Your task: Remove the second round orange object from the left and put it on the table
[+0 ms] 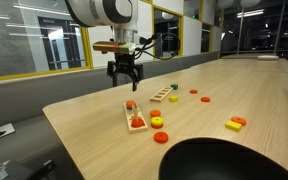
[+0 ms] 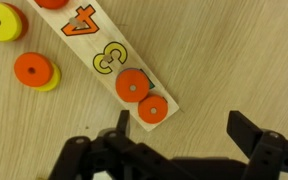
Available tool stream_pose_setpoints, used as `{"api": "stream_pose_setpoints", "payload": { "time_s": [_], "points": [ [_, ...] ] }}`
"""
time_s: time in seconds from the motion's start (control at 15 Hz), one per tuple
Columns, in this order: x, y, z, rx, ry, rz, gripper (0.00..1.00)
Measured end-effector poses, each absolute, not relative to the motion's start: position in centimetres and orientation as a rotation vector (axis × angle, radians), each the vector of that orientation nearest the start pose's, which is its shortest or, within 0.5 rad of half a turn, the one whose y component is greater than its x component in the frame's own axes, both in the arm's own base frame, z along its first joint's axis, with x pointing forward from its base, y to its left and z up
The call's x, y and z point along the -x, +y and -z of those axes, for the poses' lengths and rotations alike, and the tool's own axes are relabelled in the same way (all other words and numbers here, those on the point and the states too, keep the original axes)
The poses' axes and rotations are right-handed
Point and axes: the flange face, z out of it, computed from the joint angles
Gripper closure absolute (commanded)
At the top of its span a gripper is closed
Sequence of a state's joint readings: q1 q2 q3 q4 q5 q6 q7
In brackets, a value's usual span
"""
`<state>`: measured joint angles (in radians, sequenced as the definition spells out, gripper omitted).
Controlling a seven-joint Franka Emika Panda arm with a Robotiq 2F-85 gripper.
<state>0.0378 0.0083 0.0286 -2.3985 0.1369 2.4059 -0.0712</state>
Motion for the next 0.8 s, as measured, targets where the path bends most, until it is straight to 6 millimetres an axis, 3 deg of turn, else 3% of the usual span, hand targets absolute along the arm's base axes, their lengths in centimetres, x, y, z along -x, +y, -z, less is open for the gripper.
{"api": "stream_pose_setpoints", "payload": {
  "time_s": [0.8],
  "points": [
    [-49.9, 0.6, -28.5, 3.119, -0.066, 0.038, 0.0]
  ]
}}
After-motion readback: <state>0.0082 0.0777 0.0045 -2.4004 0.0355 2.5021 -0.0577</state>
